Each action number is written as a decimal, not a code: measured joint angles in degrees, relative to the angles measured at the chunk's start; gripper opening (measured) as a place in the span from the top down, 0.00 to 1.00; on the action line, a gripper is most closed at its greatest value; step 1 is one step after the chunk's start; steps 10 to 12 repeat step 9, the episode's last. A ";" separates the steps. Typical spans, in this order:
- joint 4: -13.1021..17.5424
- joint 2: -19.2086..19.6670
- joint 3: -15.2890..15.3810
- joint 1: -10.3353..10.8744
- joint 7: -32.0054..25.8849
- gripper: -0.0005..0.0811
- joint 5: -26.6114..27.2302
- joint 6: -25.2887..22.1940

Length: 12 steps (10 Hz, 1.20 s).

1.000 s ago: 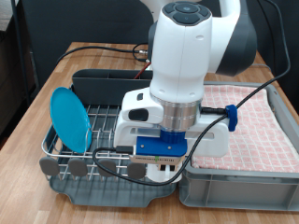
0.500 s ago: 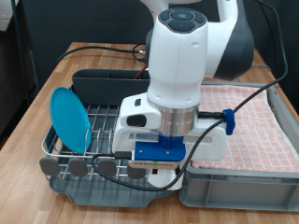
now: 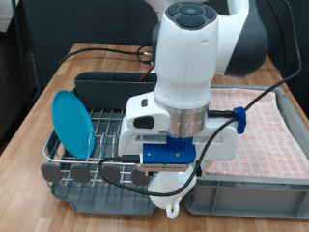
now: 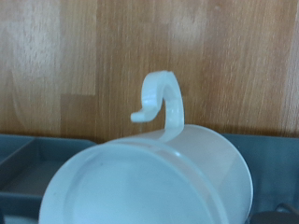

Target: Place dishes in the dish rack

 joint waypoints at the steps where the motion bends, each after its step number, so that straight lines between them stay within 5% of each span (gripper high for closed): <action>1: 1.30 0.00 0.00 -0.01 -0.36 0.03 0.00 -2.52; 7: 7.45 -2.72 -0.40 -0.02 -1.46 0.01 -0.25 -17.15; 12: 7.49 -4.98 -0.53 0.17 -1.42 0.01 -1.00 -18.74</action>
